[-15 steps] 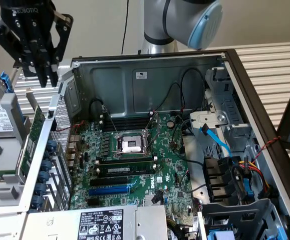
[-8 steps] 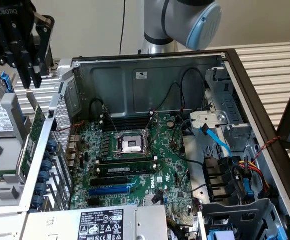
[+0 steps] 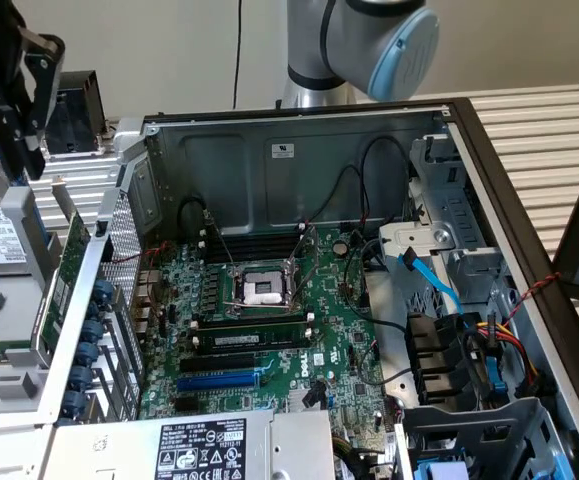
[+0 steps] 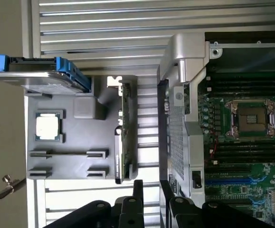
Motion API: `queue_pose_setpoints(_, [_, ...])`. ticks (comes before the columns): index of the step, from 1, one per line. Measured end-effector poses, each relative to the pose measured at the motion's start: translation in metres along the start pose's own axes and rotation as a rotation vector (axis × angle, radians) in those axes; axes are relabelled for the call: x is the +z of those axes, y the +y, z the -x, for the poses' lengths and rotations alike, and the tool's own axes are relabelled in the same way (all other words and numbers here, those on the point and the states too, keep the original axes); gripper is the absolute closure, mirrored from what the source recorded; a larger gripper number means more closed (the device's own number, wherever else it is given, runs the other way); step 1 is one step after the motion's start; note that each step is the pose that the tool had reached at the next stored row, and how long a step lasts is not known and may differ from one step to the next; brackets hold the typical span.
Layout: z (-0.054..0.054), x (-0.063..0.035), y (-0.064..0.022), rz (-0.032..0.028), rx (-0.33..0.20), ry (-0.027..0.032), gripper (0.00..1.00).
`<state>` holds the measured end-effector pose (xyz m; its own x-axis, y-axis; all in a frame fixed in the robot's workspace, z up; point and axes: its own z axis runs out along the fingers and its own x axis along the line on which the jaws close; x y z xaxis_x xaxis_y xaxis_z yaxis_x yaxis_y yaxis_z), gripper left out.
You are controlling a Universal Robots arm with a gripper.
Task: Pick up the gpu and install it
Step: 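Reach for the gpu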
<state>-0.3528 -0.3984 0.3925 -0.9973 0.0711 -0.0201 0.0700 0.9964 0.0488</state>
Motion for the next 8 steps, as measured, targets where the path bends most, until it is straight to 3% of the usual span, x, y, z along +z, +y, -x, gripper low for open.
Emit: queue_pose_setpoints(8, [-0.027, 0.0001, 0.0085, -0.0001, 0.000, -0.0001, 0.72])
